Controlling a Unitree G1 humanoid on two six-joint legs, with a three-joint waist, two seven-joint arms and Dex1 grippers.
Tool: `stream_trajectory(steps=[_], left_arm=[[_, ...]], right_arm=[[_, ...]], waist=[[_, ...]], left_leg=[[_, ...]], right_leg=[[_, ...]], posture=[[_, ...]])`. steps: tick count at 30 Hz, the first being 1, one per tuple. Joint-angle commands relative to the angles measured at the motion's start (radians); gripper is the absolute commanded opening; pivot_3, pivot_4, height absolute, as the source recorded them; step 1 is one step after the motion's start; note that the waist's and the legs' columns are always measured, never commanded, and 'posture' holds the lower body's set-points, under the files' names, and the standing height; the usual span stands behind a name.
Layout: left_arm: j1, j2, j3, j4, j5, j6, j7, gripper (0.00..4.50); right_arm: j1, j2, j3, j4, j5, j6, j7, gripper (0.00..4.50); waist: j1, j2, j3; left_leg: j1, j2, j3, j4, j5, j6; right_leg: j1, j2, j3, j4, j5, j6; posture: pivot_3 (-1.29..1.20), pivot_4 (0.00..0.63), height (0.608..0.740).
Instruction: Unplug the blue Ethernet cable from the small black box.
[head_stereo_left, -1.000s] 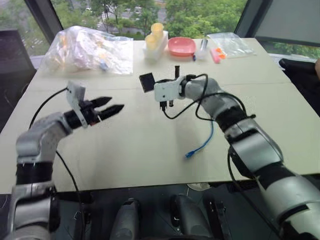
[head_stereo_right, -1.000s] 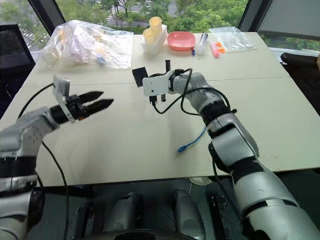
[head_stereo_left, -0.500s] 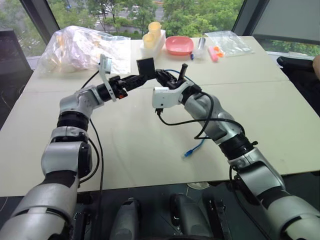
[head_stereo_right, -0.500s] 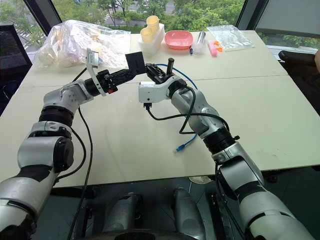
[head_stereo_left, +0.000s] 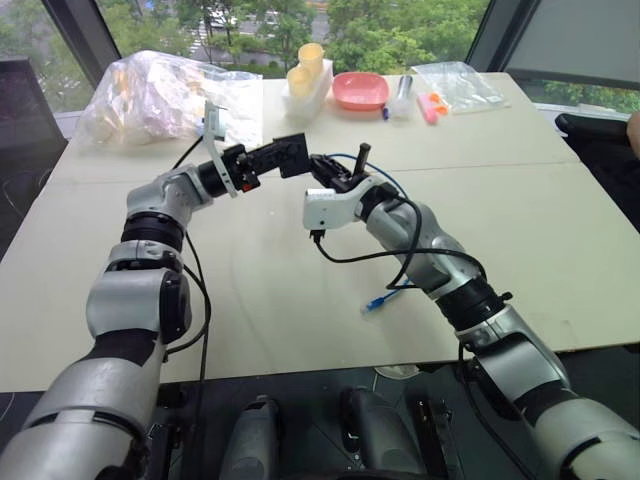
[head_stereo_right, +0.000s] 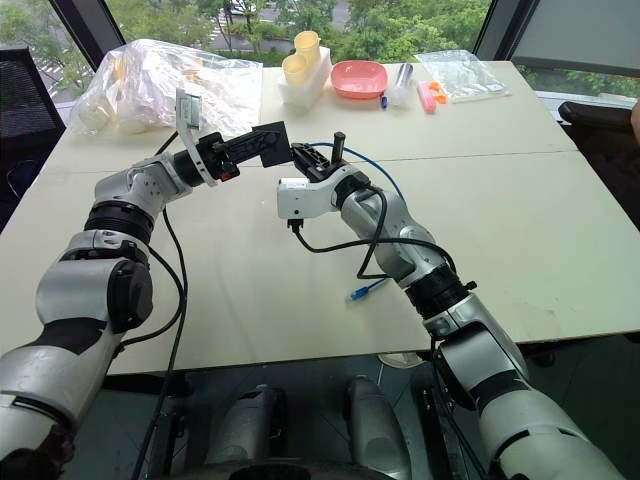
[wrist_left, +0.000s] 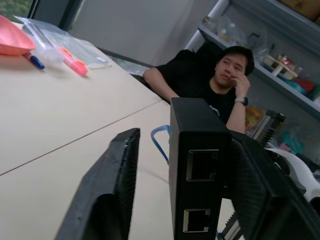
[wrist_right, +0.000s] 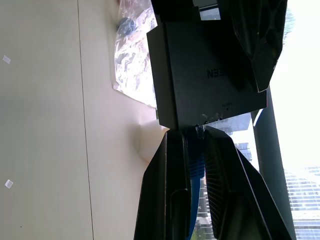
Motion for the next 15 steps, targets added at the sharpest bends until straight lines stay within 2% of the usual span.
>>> stream_trajectory(steps=[1,2,5,6,7,10,12,13,15], left_arm=[[-0.025,0.004,0.015,-0.026,0.008,0.000,-0.005,0.91],[-0.024,0.004,0.017,-0.025,0.012,-0.004,0.004,0.58],[-0.024,0.003,0.021,-0.027,0.022,-0.011,0.016,0.58],[-0.023,0.003,0.021,-0.028,0.026,-0.013,0.014,0.56],[-0.018,0.003,0.018,-0.031,0.031,-0.017,0.009,0.56],[-0.009,0.007,0.015,-0.034,0.041,-0.025,-0.002,0.56],[-0.006,0.012,0.013,-0.035,0.043,-0.025,-0.013,0.56],[-0.006,0.017,0.014,-0.035,0.040,-0.013,-0.024,0.56],[-0.007,0.032,0.015,-0.036,0.030,0.029,-0.066,0.56]], right_arm=[[-0.005,0.002,-0.001,-0.056,-0.007,-0.003,-0.006,0.00],[0.003,0.005,-0.001,-0.059,0.010,0.000,0.017,0.00],[0.024,0.016,-0.011,-0.072,0.051,0.022,0.065,0.00],[0.033,0.023,-0.018,-0.080,0.074,0.040,0.093,0.99],[0.039,0.024,-0.021,-0.089,0.085,0.046,0.110,1.35],[0.076,-0.007,-0.071,-0.144,0.118,0.070,0.136,2.83],[0.116,-0.017,-0.124,-0.193,0.184,0.099,0.166,4.00],[0.147,0.002,-0.164,-0.233,0.255,0.149,0.202,4.34],[0.231,0.121,-0.295,-0.384,0.514,0.403,0.302,4.34]], waist=[[-0.001,0.000,0.000],[-0.001,0.000,0.000],[0.000,0.000,0.000],[0.000,0.000,0.000],[0.000,0.000,0.000],[0.000,0.000,0.000],[0.003,0.000,0.000],[0.005,0.000,0.000],[0.006,0.000,0.000]], left_leg=[[0.000,0.000,0.000,0.000,0.000,0.000],[0.000,0.000,0.000,0.000,0.000,0.000],[0.000,0.000,0.000,0.000,0.000,0.000],[0.000,0.000,0.000,0.000,0.000,0.000],[0.000,0.000,0.000,0.000,0.000,0.000],[0.000,0.000,0.000,0.000,0.000,0.000],[0.000,0.000,0.000,0.000,0.000,0.000],[0.000,0.000,0.000,0.000,0.000,0.000],[0.000,0.000,0.000,0.001,0.000,0.000]], right_leg=[[0.000,0.000,0.000,0.000,0.000,0.000],[0.000,0.000,0.000,0.000,0.000,0.000],[0.000,0.000,0.000,0.000,0.000,0.000],[0.000,0.000,0.000,0.000,0.000,0.000],[0.000,0.000,0.000,0.000,0.000,0.000],[0.000,0.000,0.000,0.000,0.000,0.000],[0.000,0.000,0.000,0.000,0.000,0.000],[0.000,0.000,0.000,0.000,0.000,0.000],[0.000,0.000,0.000,0.000,0.000,0.000]], posture=[[0.00,0.150,0.740],[0.00,0.150,0.740],[0.00,0.150,0.740],[0.00,0.150,0.740],[0.00,0.150,0.740],[0.00,0.150,0.740],[0.00,0.150,0.740],[0.00,0.150,0.740],[0.00,0.150,0.740]])
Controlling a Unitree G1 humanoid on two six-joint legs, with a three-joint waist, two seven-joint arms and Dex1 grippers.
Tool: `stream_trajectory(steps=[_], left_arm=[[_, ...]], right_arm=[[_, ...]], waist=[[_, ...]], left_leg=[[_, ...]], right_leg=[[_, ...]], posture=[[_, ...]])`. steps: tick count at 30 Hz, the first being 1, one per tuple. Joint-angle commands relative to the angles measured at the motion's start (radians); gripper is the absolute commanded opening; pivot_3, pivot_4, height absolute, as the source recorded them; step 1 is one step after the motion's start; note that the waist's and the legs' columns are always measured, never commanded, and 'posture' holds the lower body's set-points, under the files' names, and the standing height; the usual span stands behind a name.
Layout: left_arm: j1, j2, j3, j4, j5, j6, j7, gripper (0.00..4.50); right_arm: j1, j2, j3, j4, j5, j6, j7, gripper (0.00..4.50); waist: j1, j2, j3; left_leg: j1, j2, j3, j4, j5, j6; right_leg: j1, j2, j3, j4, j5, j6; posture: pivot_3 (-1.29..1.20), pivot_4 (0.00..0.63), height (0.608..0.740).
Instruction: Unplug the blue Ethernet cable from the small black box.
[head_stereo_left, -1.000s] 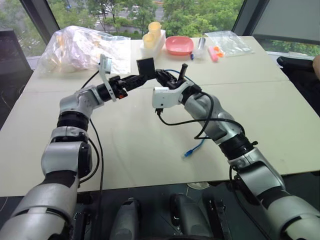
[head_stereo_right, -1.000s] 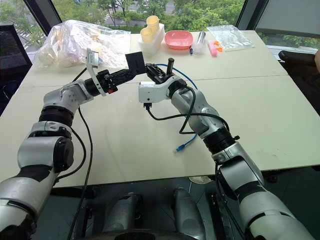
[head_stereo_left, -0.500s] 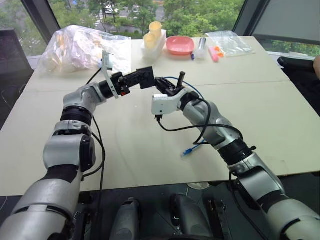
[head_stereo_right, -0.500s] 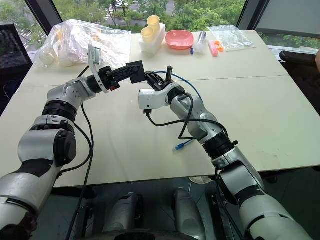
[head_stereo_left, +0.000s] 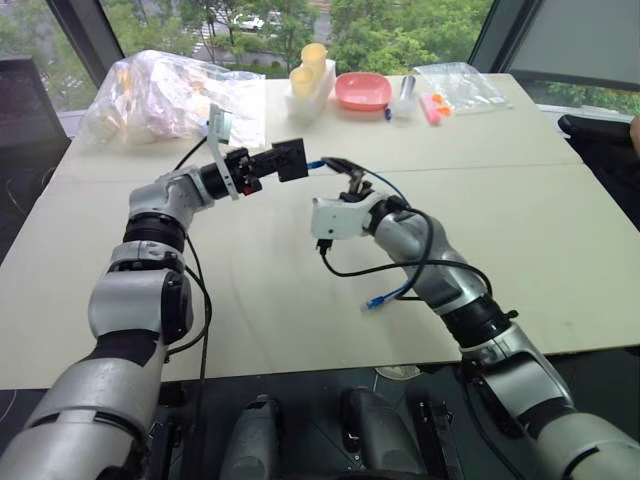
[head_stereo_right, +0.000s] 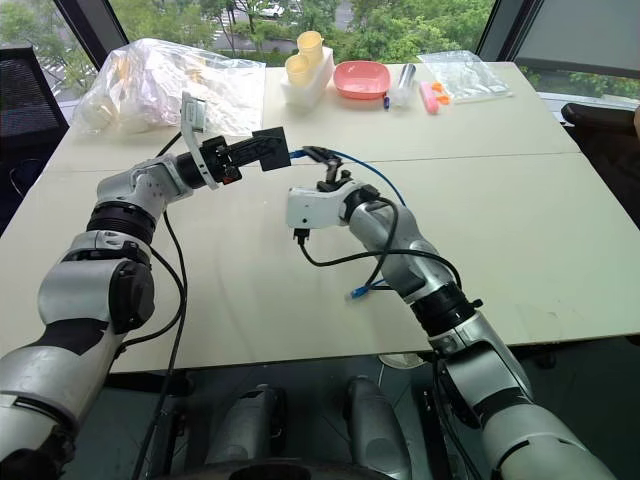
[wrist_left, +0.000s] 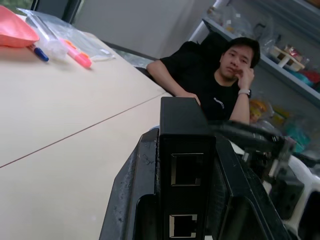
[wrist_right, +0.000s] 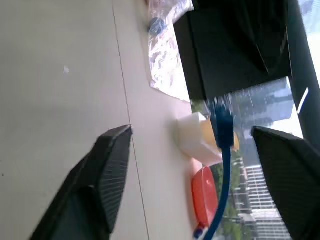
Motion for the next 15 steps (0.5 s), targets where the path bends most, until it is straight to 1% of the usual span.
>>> stream_trajectory(steps=[1,2,3,4,6,7,9,13,15], left_arm=[[-0.006,0.036,0.009,-0.038,-0.013,0.049,-0.094,0.56],[-0.001,0.042,0.004,-0.043,-0.013,0.057,-0.121,0.56],[-0.004,0.044,0.039,-0.044,-0.053,0.101,-0.139,0.56],[-0.012,0.041,0.079,-0.044,-0.097,0.148,-0.143,0.56],[-0.014,0.028,0.119,-0.074,-0.150,0.223,-0.148,0.56],[-0.010,0.023,0.121,-0.094,-0.157,0.241,-0.150,0.56],[0.015,0.005,0.126,-0.176,-0.196,0.310,-0.155,0.56],[0.083,-0.027,0.123,-0.368,-0.276,0.441,-0.129,0.56],[0.121,-0.045,0.117,-0.457,-0.308,0.490,-0.106,0.56]], right_arm=[[0.082,0.209,-0.283,-0.294,0.484,0.442,0.108,4.34],[0.087,0.281,-0.375,-0.367,0.624,0.590,0.108,4.34],[0.101,0.339,-0.474,-0.443,0.811,0.754,0.120,4.34],[0.116,0.383,-0.545,-0.502,0.959,0.884,0.134,4.34],[0.122,0.428,-0.638,-0.547,1.142,1.028,0.116,4.34],[0.114,0.439,-0.668,-0.552,1.191,1.064,0.089,4.34],[0.106,0.477,-0.718,-0.536,1.263,1.076,0.011,4.34],[0.136,0.507,-0.678,-0.535,1.318,1.033,-0.053,4.34],[0.138,0.521,-0.657,-0.524,1.341,0.994,-0.085,4.34]], waist=[[-0.003,0.000,0.000],[-0.007,0.000,0.000],[-0.008,0.000,0.000],[-0.005,0.000,0.000],[-0.003,0.000,0.000],[-0.002,0.000,0.000],[-0.001,0.001,0.000],[-0.002,0.001,0.000],[-0.005,0.001,0.000]], left_leg=[[0.000,0.000,-0.001,0.000,0.000,0.000],[0.000,0.000,-0.001,0.000,0.000,0.000],[0.001,0.002,-0.002,0.000,0.000,0.000],[0.001,0.002,-0.002,0.000,0.000,0.000],[0.002,0.003,-0.003,0.000,0.000,0.000],[0.002,0.003,-0.003,0.000,0.000,0.000],[0.005,0.003,-0.003,0.000,0.000,0.000],[0.007,0.002,-0.003,0.000,0.000,0.000],[0.007,0.002,-0.003,-0.001,0.000,0.000]], right_leg=[[0.000,0.000,0.000,0.000,0.000,0.000],[0.000,0.000,0.000,0.000,0.000,0.000],[0.000,0.001,-0.001,0.002,0.000,0.000],[0.000,0.001,-0.001,0.003,0.000,0.000],[0.001,0.001,-0.003,0.003,0.001,-0.001],[0.002,0.001,-0.003,0.003,0.001,-0.001],[0.005,0.000,-0.003,0.002,0.001,-0.002],[0.007,-0.001,-0.003,0.000,-0.001,-0.004],[0.007,0.000,-0.002,0.000,0.001,-0.002]], posture=[[0.00,0.150,0.740],[0.00,0.150,0.740],[0.00,0.150,0.740],[0.00,0.150,0.740],[0.00,0.150,0.740],[0.00,0.150,0.740],[0.00,0.150,0.740],[0.00,0.150,0.740],[0.00,0.150,0.740]])
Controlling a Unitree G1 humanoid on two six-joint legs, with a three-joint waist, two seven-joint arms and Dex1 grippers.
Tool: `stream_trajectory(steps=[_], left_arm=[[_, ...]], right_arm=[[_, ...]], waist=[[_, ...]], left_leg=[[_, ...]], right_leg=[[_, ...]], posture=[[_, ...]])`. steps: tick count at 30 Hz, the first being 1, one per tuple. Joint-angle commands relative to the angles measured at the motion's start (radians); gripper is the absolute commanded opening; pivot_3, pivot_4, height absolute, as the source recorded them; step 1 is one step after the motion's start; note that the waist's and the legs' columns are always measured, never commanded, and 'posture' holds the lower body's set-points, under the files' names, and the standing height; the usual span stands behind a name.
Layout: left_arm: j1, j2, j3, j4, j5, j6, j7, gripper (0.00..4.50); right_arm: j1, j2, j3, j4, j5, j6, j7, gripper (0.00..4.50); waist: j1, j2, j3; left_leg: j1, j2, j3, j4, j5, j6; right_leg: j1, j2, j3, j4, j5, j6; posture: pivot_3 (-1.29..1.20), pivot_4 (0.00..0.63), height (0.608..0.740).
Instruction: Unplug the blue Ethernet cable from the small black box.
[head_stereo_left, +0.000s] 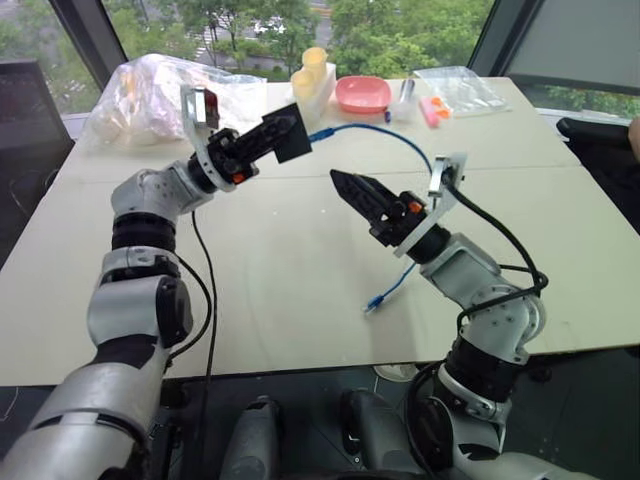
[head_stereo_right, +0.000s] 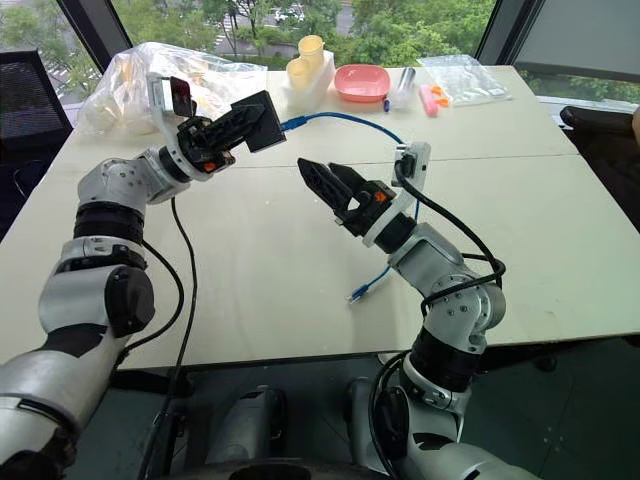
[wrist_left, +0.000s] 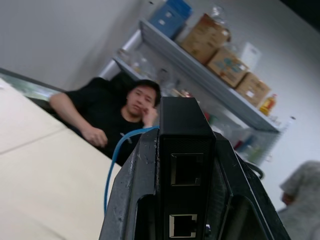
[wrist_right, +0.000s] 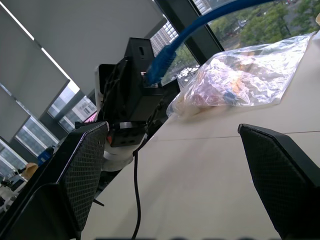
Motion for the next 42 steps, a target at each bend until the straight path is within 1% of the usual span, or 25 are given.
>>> stream_trajectory(steps=[1,4,9,17,18,19,20,21,22,23,26,27,37,40,42], left_arm=[[0.037,-0.021,-0.002,-0.157,-0.073,0.080,0.031,0.56],[0.064,-0.035,0.003,-0.210,-0.098,0.106,0.068,0.56],[0.081,-0.040,0.005,-0.234,-0.126,0.117,0.098,0.56],[0.088,-0.038,-0.010,-0.239,-0.143,0.111,0.103,0.56],[0.090,-0.038,-0.013,-0.240,-0.143,0.110,0.101,0.56],[0.092,-0.038,-0.014,-0.241,-0.143,0.109,0.100,0.56],[0.092,-0.038,-0.015,-0.241,-0.144,0.110,0.100,0.56],[0.093,-0.038,-0.017,-0.241,-0.144,0.110,0.099,0.56],[0.093,-0.037,-0.017,-0.241,-0.145,0.111,0.098,0.56],[0.095,-0.037,-0.020,-0.242,-0.144,0.111,0.097,0.56],[0.096,-0.037,-0.022,-0.241,-0.144,0.110,0.096,0.56],[0.097,-0.037,-0.023,-0.242,-0.145,0.110,0.097,0.56],[0.104,-0.036,-0.025,-0.249,-0.150,0.101,0.113,0.56],[0.104,-0.024,-0.019,-0.241,-0.142,0.087,0.121,0.56],[0.106,0.002,-0.012,-0.233,-0.136,0.079,0.120,0.56]], right_arm=[[-0.003,0.063,0.035,-0.007,0.063,-0.079,-0.050,4.34],[-0.001,0.055,0.061,0.007,0.101,-0.137,-0.068,4.34],[0.018,0.022,0.102,0.021,0.177,-0.193,-0.056,4.34],[0.033,-0.025,0.145,0.040,0.222,-0.247,-0.073,4.34],[0.034,-0.030,0.151,0.042,0.223,-0.255,-0.072,3.96],[0.035,-0.035,0.157,0.044,0.225,-0.262,-0.073,3.81],[0.036,-0.039,0.163,0.047,0.226,-0.270,-0.075,3.47],[0.037,-0.039,0.165,0.048,0.229,-0.278,-0.077,2.91],[0.037,-0.034,0.164,0.051,0.240,-0.287,-0.084,2.56],[0.038,-0.033,0.167,0.052,0.245,-0.295,-0.084,1.96],[0.039,-0.025,0.170,0.058,0.274,-0.315,-0.097,0.42],[0.040,-0.025,0.172,0.058,0.284,-0.320,-0.098,0.08],[0.066,-0.069,0.255,0.053,0.266,-0.344,-0.089,0.08],[0.052,-0.057,0.218,0.074,0.297,-0.378,-0.133,0.08],[0.034,-0.061,0.164,0.093,0.328,-0.410,-0.162,0.08]], waist=[[-0.003,0.000,0.000],[-0.002,0.000,0.000],[-0.002,0.000,0.000],[-0.001,0.000,0.000],[-0.002,0.000,0.000],[-0.001,0.000,0.000],[-0.001,0.000,0.000],[-0.001,0.000,0.000],[-0.001,0.000,0.000],[-0.002,0.000,0.000],[-0.002,0.000,0.000],[-0.002,0.000,0.000],[-0.001,0.000,0.000],[-0.002,0.000,0.000],[-0.003,0.000,0.000]], left_leg=[[0.000,0.000,0.000,0.000,0.000,0.000],[0.000,0.000,0.000,0.000,0.000,0.000],[0.000,0.000,0.000,0.000,0.000,0.000],[0.000,0.000,0.000,0.000,0.000,0.000],[0.000,0.000,0.000,0.000,0.000,0.000],[0.000,0.000,0.000,0.000,0.000,0.000],[0.000,0.000,0.000,0.000,0.000,0.000],[0.000,0.000,0.000,0.000,0.000,0.000],[0.000,0.000,0.000,0.000,0.000,0.000],[0.000,0.000,0.000,0.000,0.000,0.000],[0.000,0.000,0.000,0.000,0.000,0.000],[0.000,0.000,0.000,0.000,0.000,0.000],[0.000,0.000,0.000,0.000,0.000,0.000],[0.000,0.000,0.000,0.000,0.000,0.000],[0.000,0.000,0.000,0.000,0.000,0.000]], right_leg=[[0.000,0.000,0.000,0.000,0.000,0.000],[0.000,0.001,0.000,0.000,0.000,0.001],[0.000,0.001,0.000,0.000,0.000,0.001],[0.000,0.001,0.000,0.000,0.000,0.000],[0.000,0.001,0.000,0.000,0.000,0.000],[0.000,0.001,0.000,0.000,0.000,0.000],[0.000,0.001,0.000,0.000,0.000,0.000],[0.000,0.001,0.000,0.000,0.000,0.000],[0.000,0.001,0.000,0.000,0.000,0.000],[0.000,0.001,0.000,0.000,0.000,0.000],[0.000,0.001,0.000,0.000,0.000,0.000],[0.000,0.001,0.000,0.000,0.000,0.000],[0.000,0.001,0.000,-0.001,-0.001,-0.001],[0.000,0.001,0.000,-0.001,-0.001,-0.002],[0.000,0.001,0.000,-0.001,-0.001,-0.002]], posture=[[0.00,0.150,0.740],[0.00,0.150,0.740],[0.00,0.150,0.740],[0.00,0.150,0.740],[0.00,0.150,0.740],[0.00,0.150,0.740],[0.00,0.150,0.740],[0.00,0.150,0.740],[0.00,0.150,0.740],[0.00,0.150,0.740],[0.00,0.150,0.740],[0.00,0.150,0.740],[0.00,0.150,0.740],[0.00,0.150,0.740],[0.00,0.150,0.740]])
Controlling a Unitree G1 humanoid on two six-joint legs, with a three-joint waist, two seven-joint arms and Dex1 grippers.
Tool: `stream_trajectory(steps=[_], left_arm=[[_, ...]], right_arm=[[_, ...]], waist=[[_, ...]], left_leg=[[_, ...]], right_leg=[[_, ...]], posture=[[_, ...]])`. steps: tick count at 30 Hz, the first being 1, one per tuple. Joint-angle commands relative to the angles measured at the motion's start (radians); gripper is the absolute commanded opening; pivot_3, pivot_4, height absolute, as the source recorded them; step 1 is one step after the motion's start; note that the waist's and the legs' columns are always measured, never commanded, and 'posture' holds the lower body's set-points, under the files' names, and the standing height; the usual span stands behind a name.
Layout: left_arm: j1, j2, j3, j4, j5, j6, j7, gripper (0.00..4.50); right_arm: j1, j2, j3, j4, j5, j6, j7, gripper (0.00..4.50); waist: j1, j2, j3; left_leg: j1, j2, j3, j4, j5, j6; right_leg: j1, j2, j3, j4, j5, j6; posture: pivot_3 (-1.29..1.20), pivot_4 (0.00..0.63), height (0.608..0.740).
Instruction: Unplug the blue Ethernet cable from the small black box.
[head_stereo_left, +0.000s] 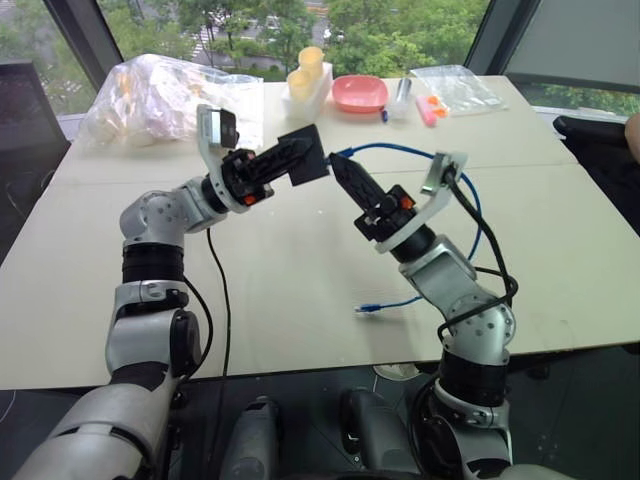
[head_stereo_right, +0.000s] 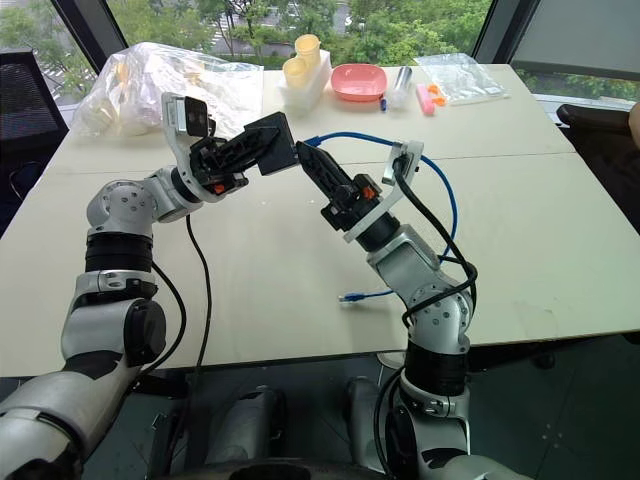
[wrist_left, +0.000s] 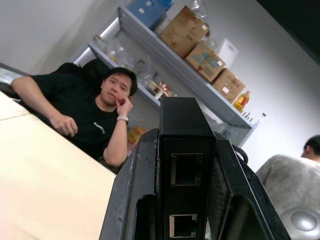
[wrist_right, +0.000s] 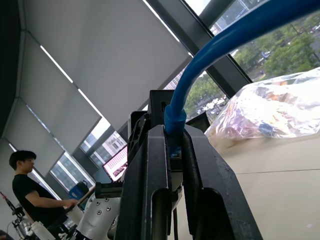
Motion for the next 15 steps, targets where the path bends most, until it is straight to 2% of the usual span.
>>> stream_trajectory(steps=[1,8,14,15], left_arm=[[-0.013,0.057,0.015,-0.009,0.001,-0.028,0.004,0.56],[-0.010,0.148,0.014,0.015,0.001,-0.024,-0.016,0.56],[-0.012,0.119,0.004,0.008,-0.006,-0.043,0.003,0.56],[-0.008,0.105,-0.003,-0.002,-0.007,-0.046,0.007,0.56]], right_arm=[[-0.044,-0.005,-0.074,0.015,0.064,-0.067,-0.044,0.08],[-0.065,-0.076,-0.114,0.056,0.087,-0.106,-0.058,0.08],[-0.067,-0.088,-0.054,0.060,0.051,-0.109,-0.047,0.08],[-0.066,-0.087,-0.035,0.061,0.039,-0.106,-0.041,0.44]], waist=[[-0.001,0.000,0.000],[0.001,0.000,0.000],[0.001,0.000,0.000],[0.001,0.000,0.000]], left_leg=[[0.000,0.000,0.000,0.000,0.000,0.000],[0.000,0.000,0.000,0.000,0.000,0.000],[-0.001,0.000,0.000,0.000,0.000,0.000],[-0.001,0.000,0.000,0.000,0.000,0.000]], right_leg=[[0.000,0.000,0.000,0.000,0.000,0.000],[0.000,0.000,0.000,-0.001,0.000,0.000],[0.000,0.000,0.000,-0.001,0.000,0.000],[0.000,0.000,0.000,-0.001,0.000,0.000]], posture=[[0.00,0.150,0.740],[0.00,0.150,0.740],[0.00,0.150,0.740],[0.00,0.150,0.740]])
